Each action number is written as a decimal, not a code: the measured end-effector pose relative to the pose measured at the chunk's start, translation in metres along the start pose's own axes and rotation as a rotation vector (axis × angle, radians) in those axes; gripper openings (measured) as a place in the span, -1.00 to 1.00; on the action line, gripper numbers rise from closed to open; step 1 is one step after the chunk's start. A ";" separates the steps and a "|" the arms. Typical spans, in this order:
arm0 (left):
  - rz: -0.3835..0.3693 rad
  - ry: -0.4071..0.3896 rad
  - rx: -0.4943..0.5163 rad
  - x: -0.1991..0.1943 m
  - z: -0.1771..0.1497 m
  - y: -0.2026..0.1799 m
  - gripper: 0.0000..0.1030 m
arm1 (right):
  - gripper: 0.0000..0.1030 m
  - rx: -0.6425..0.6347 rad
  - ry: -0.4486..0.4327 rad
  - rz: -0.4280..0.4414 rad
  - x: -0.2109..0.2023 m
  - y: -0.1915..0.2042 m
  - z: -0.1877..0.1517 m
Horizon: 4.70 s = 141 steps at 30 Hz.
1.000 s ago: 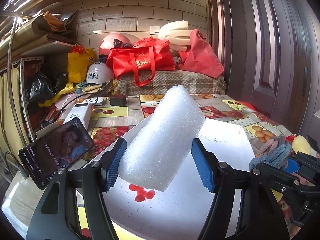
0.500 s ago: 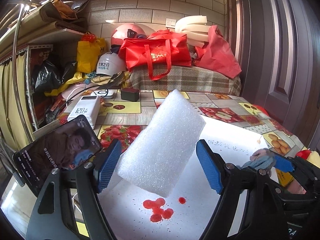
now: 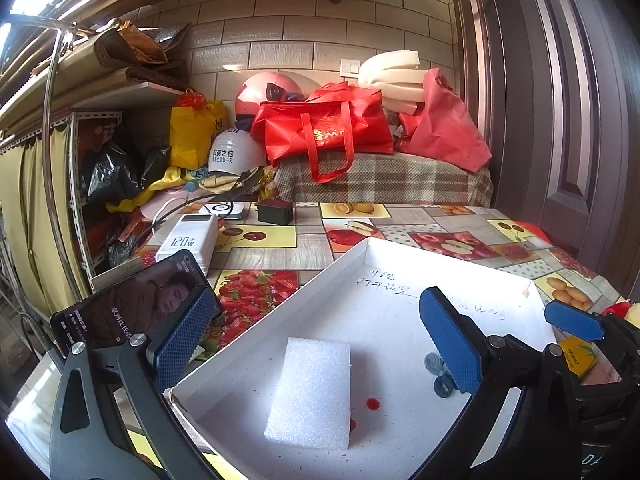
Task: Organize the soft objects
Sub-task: 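Lift both open tools out of the white box, then grasp the beige braided rope knot with the left tool while the right tool grasps the pink plush, then carry the braided rope knot and pink plush into the white box and open both tools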
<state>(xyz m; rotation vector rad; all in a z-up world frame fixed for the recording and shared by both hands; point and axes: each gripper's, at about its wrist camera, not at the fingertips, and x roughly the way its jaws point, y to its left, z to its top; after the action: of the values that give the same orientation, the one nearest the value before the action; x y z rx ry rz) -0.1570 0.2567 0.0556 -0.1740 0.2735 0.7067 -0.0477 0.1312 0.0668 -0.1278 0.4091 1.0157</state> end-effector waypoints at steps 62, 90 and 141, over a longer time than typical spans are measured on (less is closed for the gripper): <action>-0.576 0.455 0.507 -0.074 -0.074 -0.188 0.99 | 0.64 0.025 0.420 -0.053 -0.090 -0.169 -0.067; -0.617 0.564 0.587 -0.069 -0.089 -0.211 0.65 | 0.32 0.177 0.373 0.023 -0.102 -0.192 -0.068; -0.333 0.027 0.159 -0.089 -0.031 -0.067 -0.24 | 0.30 -0.056 -0.194 -0.018 -0.150 -0.081 -0.037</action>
<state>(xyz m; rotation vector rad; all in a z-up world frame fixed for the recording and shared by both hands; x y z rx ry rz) -0.1835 0.1441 0.0574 -0.0747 0.3162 0.3513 -0.0578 -0.0420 0.0846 -0.0816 0.2024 1.0121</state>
